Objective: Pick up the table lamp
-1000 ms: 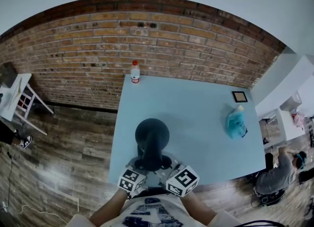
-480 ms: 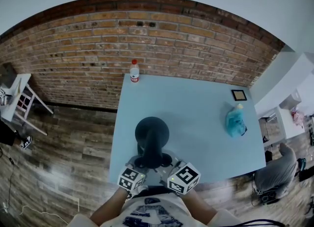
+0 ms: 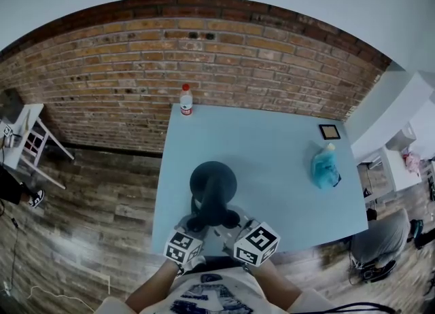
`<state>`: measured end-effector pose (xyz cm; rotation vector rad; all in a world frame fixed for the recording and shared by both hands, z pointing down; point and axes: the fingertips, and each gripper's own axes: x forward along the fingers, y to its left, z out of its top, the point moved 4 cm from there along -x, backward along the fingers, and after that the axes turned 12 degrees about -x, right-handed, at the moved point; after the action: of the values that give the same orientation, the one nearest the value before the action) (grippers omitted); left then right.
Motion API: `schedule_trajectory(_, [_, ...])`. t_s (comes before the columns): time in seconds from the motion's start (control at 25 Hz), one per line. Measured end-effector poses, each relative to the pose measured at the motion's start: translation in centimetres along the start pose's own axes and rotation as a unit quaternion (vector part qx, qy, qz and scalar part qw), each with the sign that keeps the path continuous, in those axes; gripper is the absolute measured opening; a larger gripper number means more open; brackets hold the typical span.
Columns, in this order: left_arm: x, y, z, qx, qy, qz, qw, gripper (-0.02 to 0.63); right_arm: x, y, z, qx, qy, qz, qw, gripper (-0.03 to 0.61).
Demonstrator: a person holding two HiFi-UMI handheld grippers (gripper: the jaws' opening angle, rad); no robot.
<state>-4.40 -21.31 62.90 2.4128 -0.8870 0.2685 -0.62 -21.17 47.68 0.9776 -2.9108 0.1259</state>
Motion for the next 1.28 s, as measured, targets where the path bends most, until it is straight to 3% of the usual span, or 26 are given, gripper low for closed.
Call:
schedule_trajectory(0.36, [-0.7, -0.8, 1.4, -0.003, -0.018, 0.002, 0.9998, 0.058, 0.1, 0.8, 1.8, -0.023, -0.007, 0.006, 1.0, 0.051])
schedule_trajectory(1.28, [-3.5, -1.1, 7.9, 0.034, -0.071, 0.029, 0.9965, 0.054, 1.3, 1.1, 8.1, -0.08, -0.045, 0.026, 0.995, 0.04])
